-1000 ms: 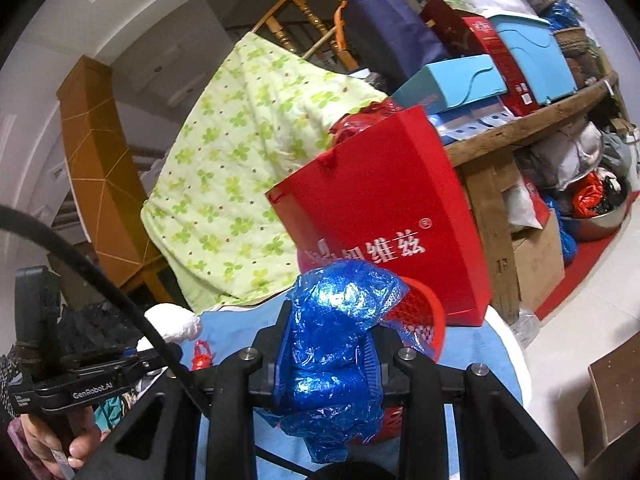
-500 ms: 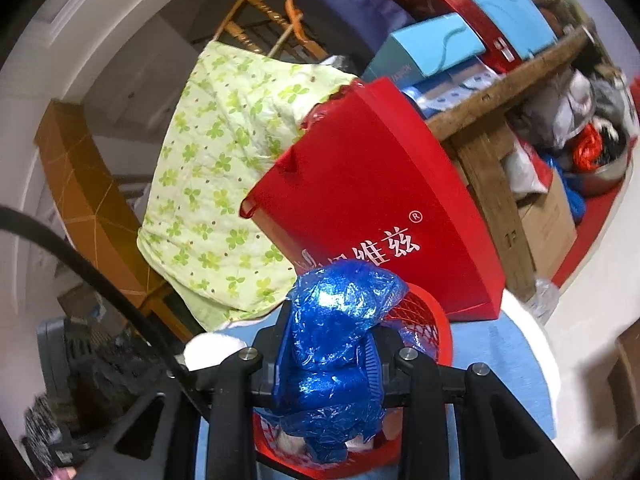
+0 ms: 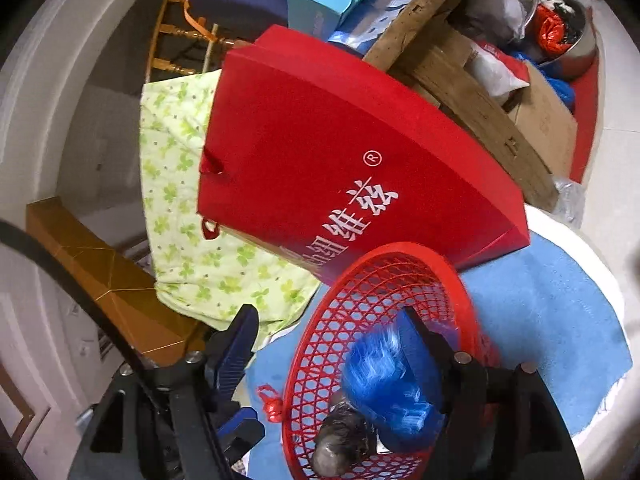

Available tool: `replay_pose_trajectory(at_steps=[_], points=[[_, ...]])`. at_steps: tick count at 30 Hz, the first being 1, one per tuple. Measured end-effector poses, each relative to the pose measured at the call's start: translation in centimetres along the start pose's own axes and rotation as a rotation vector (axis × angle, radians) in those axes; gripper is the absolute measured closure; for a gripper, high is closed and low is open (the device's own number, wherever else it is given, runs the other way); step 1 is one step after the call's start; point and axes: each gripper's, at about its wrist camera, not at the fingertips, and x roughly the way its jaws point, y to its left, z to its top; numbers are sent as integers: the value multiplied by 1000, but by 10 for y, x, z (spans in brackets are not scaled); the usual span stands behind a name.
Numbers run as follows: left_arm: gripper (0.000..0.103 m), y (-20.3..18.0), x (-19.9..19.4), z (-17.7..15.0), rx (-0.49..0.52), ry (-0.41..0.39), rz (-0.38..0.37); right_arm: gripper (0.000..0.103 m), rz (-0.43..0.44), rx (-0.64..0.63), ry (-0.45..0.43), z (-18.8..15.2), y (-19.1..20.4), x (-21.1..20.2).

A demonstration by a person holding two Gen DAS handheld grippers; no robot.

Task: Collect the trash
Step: 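Lower the tissue and blue bag into the red wastebasket and open both tools, then move both tools back over the remaining items on the blanket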

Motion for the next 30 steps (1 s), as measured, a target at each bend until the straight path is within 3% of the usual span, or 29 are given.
replay_pose_trajectory(at_steps=[5, 10, 14, 18, 21, 25, 30], points=[[34, 36, -29, -24, 10, -25, 88, 28, 7, -60, -24, -1, 9, -19], [29, 90, -64, -70, 1, -24, 258, 28, 25, -179, -27, -8, 42, -32], [29, 157, -97, -116, -127, 11, 408, 28, 103, -338, 18, -33, 93, -25], [29, 204, -123, -147, -224, 7, 540, 28, 207, -458, 135, -76, 142, 3], [29, 231, -136, -161, -295, -18, 574, 28, 244, -528, 260, -120, 171, 39], [29, 254, -139, -175, -351, -28, 608, 28, 234, -600, 438, -181, 189, 97], [29, 285, -125, -202, -422, 38, 615, 28, 139, -665, 645, -246, 185, 173]])
